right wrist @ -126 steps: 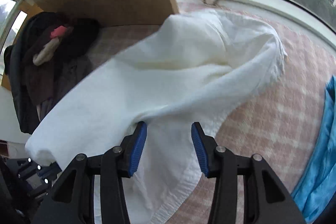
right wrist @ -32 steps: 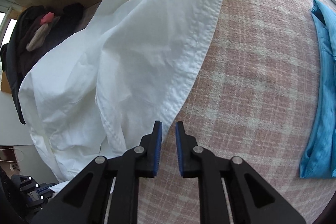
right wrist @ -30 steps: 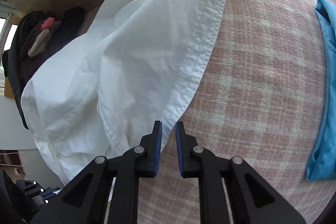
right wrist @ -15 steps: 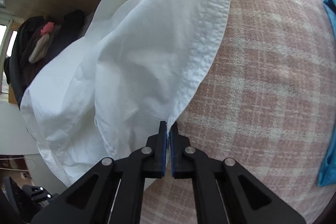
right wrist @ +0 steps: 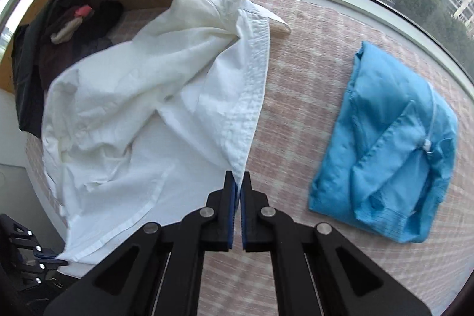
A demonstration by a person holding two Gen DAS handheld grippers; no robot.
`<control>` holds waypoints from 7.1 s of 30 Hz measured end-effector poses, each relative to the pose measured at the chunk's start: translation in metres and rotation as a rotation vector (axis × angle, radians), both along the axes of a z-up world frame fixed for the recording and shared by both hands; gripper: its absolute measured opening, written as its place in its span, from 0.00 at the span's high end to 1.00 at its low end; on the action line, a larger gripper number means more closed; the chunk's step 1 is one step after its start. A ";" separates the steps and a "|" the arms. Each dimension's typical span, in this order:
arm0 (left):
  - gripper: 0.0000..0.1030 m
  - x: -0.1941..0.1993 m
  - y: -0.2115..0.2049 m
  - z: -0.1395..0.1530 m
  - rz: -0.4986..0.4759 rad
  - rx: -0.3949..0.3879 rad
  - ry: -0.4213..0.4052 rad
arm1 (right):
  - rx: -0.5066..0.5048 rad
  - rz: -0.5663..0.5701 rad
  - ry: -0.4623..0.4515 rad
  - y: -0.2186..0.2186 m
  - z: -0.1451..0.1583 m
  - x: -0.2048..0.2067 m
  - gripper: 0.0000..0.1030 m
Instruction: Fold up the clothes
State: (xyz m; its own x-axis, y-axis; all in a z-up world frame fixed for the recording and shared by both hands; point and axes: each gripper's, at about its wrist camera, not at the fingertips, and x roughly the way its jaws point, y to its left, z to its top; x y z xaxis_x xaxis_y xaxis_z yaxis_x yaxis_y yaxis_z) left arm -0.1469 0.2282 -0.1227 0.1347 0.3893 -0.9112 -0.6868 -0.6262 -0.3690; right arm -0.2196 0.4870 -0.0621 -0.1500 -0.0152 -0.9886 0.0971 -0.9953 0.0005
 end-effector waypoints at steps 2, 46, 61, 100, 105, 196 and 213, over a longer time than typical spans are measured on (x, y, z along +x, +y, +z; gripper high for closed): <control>0.85 0.006 0.015 -0.022 -0.032 -0.024 -0.065 | 0.057 0.002 -0.023 -0.004 -0.024 -0.011 0.97; 0.77 0.077 0.020 -0.082 -0.196 -0.181 0.168 | -0.009 -0.067 0.050 -0.117 -0.121 0.179 0.73; 0.77 0.112 0.017 -0.075 -0.304 -0.145 0.190 | -0.172 -0.166 0.006 -0.121 -0.104 0.211 0.83; 0.77 0.071 -0.013 -0.068 -0.316 -0.090 0.168 | 0.094 -0.108 0.026 -0.173 -0.065 0.227 0.82; 0.77 0.091 0.011 -0.067 -0.382 -0.045 0.141 | -0.100 -0.255 -0.003 -0.158 -0.092 0.246 0.82; 0.59 -0.035 -0.141 -0.025 0.305 -0.134 0.358 | -0.112 -0.020 0.202 -0.191 0.016 0.054 0.49; 0.58 0.006 -0.164 -0.065 0.353 -0.147 0.216 | -0.051 0.189 -0.003 -0.308 -0.033 -0.080 0.49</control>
State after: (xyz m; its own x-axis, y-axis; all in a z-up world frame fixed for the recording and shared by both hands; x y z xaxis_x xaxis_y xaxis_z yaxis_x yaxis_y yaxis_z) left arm -0.1409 0.0645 -0.1880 -0.1827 0.2411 -0.9531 -0.4729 -0.8715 -0.1298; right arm -0.2992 0.1786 -0.0946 -0.1371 -0.0928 -0.9862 0.2819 -0.9581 0.0510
